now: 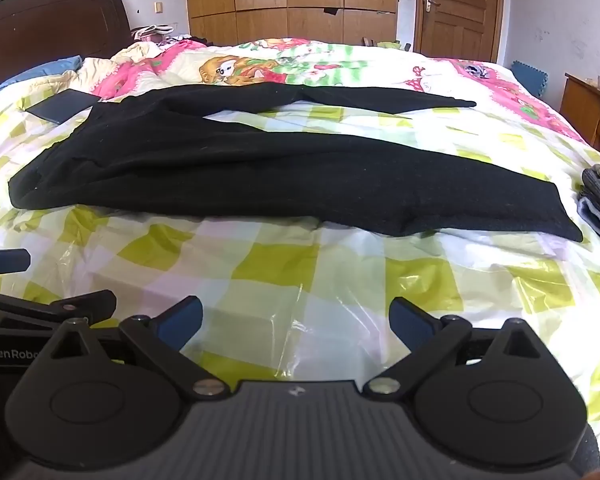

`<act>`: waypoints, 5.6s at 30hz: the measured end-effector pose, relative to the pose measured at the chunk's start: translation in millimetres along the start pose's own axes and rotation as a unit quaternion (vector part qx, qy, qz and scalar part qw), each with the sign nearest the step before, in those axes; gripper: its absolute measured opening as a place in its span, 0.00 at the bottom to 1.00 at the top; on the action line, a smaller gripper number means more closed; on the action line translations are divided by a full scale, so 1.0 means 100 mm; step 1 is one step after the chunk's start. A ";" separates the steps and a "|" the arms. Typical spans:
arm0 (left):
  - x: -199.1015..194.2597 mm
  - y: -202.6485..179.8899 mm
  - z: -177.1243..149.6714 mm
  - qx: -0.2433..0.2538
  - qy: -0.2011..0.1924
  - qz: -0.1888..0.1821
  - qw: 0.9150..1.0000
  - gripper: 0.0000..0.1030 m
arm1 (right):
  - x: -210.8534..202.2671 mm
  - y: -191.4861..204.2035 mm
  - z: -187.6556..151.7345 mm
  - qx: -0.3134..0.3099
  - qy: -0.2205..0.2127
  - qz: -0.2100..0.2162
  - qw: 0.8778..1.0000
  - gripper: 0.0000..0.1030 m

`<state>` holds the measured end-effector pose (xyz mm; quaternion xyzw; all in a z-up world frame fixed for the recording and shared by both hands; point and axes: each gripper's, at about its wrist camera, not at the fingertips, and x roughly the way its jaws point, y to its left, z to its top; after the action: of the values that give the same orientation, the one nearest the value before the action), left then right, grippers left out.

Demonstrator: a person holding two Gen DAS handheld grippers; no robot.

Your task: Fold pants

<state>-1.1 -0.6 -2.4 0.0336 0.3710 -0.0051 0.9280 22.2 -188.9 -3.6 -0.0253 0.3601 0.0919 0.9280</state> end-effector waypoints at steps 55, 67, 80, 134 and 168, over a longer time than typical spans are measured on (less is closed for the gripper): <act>0.06 -0.02 -0.03 0.015 0.011 0.009 1.000 1.00 | 0.03 0.05 -0.03 -0.009 0.005 0.008 1.000 0.96; 0.06 -0.03 -0.03 0.016 0.011 0.010 1.000 1.00 | 0.04 0.05 -0.03 -0.009 0.006 0.009 1.000 0.96; 0.06 -0.03 -0.03 0.016 0.011 0.010 1.000 1.00 | 0.04 0.05 -0.03 -0.009 0.007 0.009 1.000 0.96; 0.93 2.54 0.60 -0.005 -0.011 0.157 0.988 1.00 | 1.30 1.71 1.12 -0.278 0.010 0.187 0.942 0.79; 0.85 3.38 0.30 -0.023 0.040 0.043 0.998 0.50 | 1.13 2.39 0.96 -0.303 0.137 0.259 0.907 0.10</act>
<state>92.5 336.4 -19.0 0.0285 0.4063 0.0451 0.9122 122.8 73.9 -4.0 -0.2231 0.4329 0.4290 0.7608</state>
